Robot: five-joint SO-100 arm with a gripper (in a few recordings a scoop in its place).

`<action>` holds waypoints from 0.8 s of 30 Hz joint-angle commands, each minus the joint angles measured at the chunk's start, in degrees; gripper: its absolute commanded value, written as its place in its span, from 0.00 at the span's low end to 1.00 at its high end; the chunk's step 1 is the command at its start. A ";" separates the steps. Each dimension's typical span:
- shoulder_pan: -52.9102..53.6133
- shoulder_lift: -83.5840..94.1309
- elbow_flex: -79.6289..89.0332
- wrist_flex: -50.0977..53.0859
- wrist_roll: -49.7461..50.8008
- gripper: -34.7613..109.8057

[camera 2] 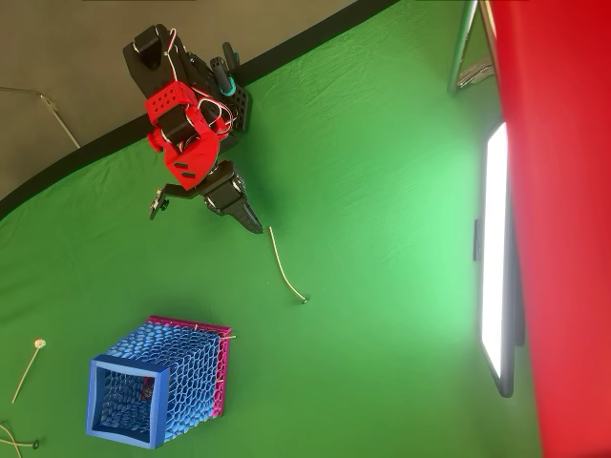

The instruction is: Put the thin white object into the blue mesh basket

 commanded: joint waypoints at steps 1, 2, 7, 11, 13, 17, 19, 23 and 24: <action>0.26 0.35 0.44 -0.53 0.44 0.25; 0.26 0.35 0.44 -0.53 0.44 0.25; 0.26 0.35 0.44 -0.44 0.53 0.25; 0.35 0.35 0.44 -0.44 0.79 0.25; 0.35 0.35 0.44 -0.44 0.70 0.25; 0.35 0.35 0.44 -0.44 0.62 0.25; 0.35 0.35 0.44 -0.44 0.62 0.25; 0.62 0.35 0.35 -0.44 1.05 0.25; 0.70 0.35 0.35 -0.44 1.14 0.25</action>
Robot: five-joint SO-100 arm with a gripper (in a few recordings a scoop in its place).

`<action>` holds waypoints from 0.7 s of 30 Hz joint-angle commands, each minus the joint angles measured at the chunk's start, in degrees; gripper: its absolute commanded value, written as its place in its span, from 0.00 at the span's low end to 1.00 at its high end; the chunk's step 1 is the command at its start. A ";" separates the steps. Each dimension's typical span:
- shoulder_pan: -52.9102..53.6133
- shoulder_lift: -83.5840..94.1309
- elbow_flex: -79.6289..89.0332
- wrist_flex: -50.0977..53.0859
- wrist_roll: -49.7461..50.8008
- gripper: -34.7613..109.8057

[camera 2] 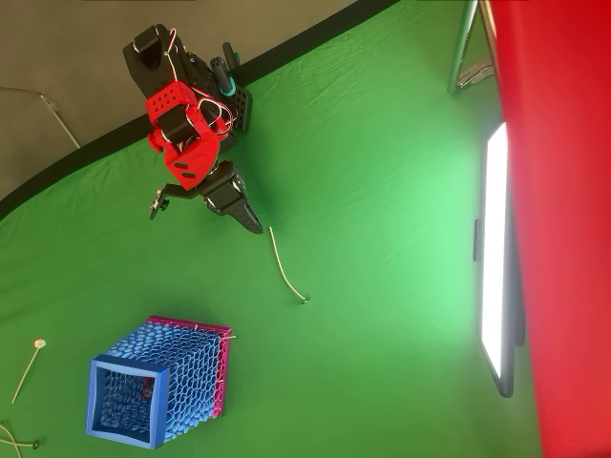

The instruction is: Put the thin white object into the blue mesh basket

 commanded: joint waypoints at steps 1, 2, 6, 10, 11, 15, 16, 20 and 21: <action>0.62 0.18 0.35 -0.44 0.70 0.25; 0.70 0.00 0.26 -0.53 0.79 0.25; 0.70 -3.87 -0.70 -2.37 1.49 0.24; 0.79 -8.53 -2.02 -4.92 2.64 0.24; 0.79 -10.20 -2.64 -5.62 3.08 0.24; 0.79 -16.52 -6.24 -6.94 3.87 0.24; 0.79 -18.19 -7.21 -7.29 4.13 0.24; 1.05 -24.08 -10.63 -8.96 2.90 0.24; 1.41 -26.02 -11.78 -9.58 2.37 0.24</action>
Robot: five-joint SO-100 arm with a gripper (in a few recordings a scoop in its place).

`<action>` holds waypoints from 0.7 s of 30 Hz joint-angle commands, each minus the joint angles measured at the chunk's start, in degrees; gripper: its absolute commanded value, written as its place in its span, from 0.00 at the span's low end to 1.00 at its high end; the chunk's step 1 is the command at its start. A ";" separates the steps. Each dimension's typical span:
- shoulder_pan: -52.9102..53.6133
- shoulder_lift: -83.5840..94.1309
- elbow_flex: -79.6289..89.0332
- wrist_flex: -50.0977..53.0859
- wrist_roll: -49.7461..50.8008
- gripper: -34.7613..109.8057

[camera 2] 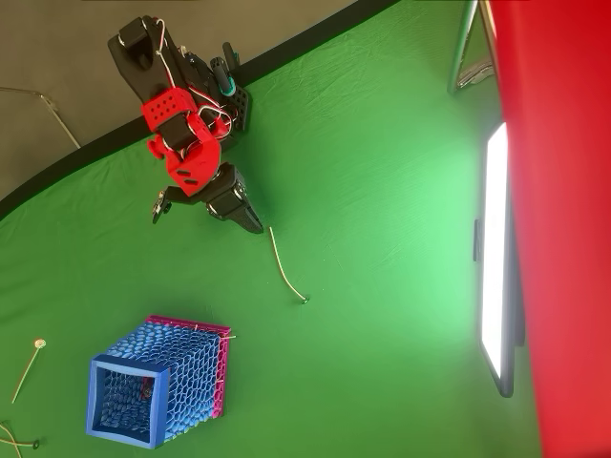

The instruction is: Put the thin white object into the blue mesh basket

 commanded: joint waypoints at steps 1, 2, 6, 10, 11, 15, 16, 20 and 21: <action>1.23 -5.62 -5.10 -2.46 -1.41 0.24; 1.67 -7.82 -6.24 -3.43 -2.11 0.24; 2.72 -16.35 -11.87 -5.62 -5.89 0.24; 2.37 -23.12 -18.28 -4.48 -12.30 0.25; 2.20 -24.61 -20.04 -3.25 -13.80 0.25; 1.58 -29.88 -26.54 0.35 -24.35 0.25; 1.58 -31.03 -27.51 0.62 -28.92 0.25; 1.05 -35.16 -29.79 0.44 -35.60 0.25; 0.53 -36.30 -30.06 0.09 -38.06 0.25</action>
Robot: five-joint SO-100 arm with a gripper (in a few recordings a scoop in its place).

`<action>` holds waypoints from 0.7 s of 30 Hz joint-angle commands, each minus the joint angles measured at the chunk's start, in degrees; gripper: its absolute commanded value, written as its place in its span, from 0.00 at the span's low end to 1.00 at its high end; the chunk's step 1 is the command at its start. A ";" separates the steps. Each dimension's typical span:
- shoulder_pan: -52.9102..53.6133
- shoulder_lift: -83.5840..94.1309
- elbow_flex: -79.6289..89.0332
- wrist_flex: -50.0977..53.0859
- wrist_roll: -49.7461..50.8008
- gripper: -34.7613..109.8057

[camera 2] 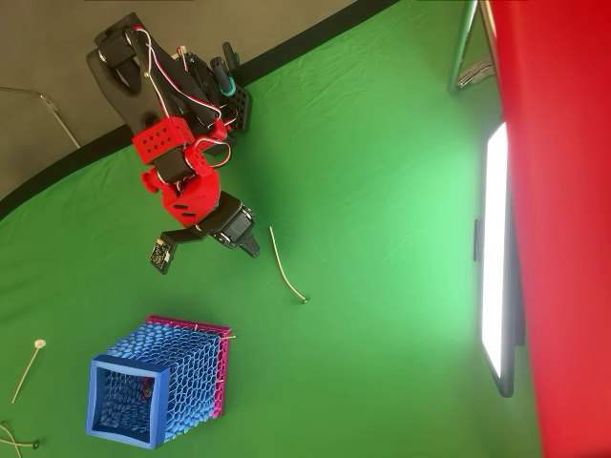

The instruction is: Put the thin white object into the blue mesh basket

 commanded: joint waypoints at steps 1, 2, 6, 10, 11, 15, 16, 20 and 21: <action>-1.58 -2.72 -3.08 -0.70 -5.80 0.25; -1.76 -3.96 -3.78 0.00 -8.61 0.25; -2.20 -9.05 -6.42 1.32 -18.46 0.25; -1.49 -14.33 -8.79 -1.05 -24.17 0.25; -1.23 -15.73 -8.70 -3.08 -25.84 0.25; -0.70 -20.65 -9.49 -5.80 -31.99 0.25; -0.70 -21.62 -9.67 -6.42 -34.45 0.25; 0.44 -26.63 -12.48 -10.46 -37.35 0.25; 0.70 -28.04 -13.45 -11.34 -38.06 0.25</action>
